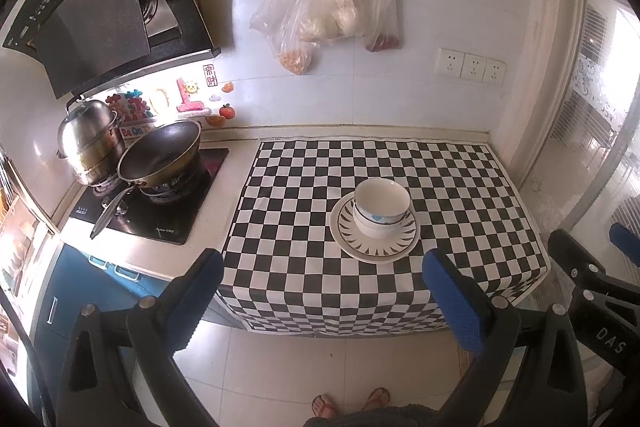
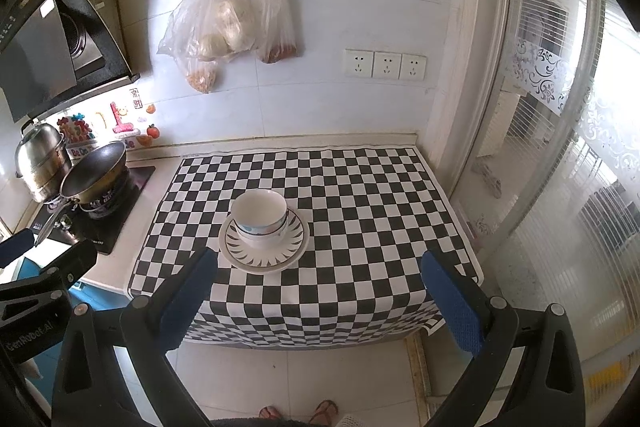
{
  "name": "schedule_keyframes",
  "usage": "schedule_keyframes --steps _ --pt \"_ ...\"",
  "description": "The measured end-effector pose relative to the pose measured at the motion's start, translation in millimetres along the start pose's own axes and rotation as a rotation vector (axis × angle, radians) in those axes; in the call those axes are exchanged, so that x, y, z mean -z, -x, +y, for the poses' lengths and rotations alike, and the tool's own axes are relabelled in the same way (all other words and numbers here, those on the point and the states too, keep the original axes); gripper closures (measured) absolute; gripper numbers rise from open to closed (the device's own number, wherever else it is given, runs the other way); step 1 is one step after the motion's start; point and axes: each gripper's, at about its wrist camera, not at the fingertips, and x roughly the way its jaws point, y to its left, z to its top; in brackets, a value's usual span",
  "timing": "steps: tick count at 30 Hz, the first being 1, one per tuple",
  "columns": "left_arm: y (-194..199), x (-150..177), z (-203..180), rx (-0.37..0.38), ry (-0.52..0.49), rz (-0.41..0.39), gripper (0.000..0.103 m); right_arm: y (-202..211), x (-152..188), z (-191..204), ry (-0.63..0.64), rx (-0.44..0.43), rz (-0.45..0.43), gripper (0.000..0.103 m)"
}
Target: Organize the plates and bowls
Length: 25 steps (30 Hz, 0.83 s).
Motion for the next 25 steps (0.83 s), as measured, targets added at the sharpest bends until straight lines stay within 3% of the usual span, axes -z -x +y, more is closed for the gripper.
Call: schedule_keyframes --steps 25 --pt "-0.1 0.7 0.9 -0.019 -0.006 -0.013 0.001 0.0 -3.9 5.1 0.009 -0.006 0.006 0.000"
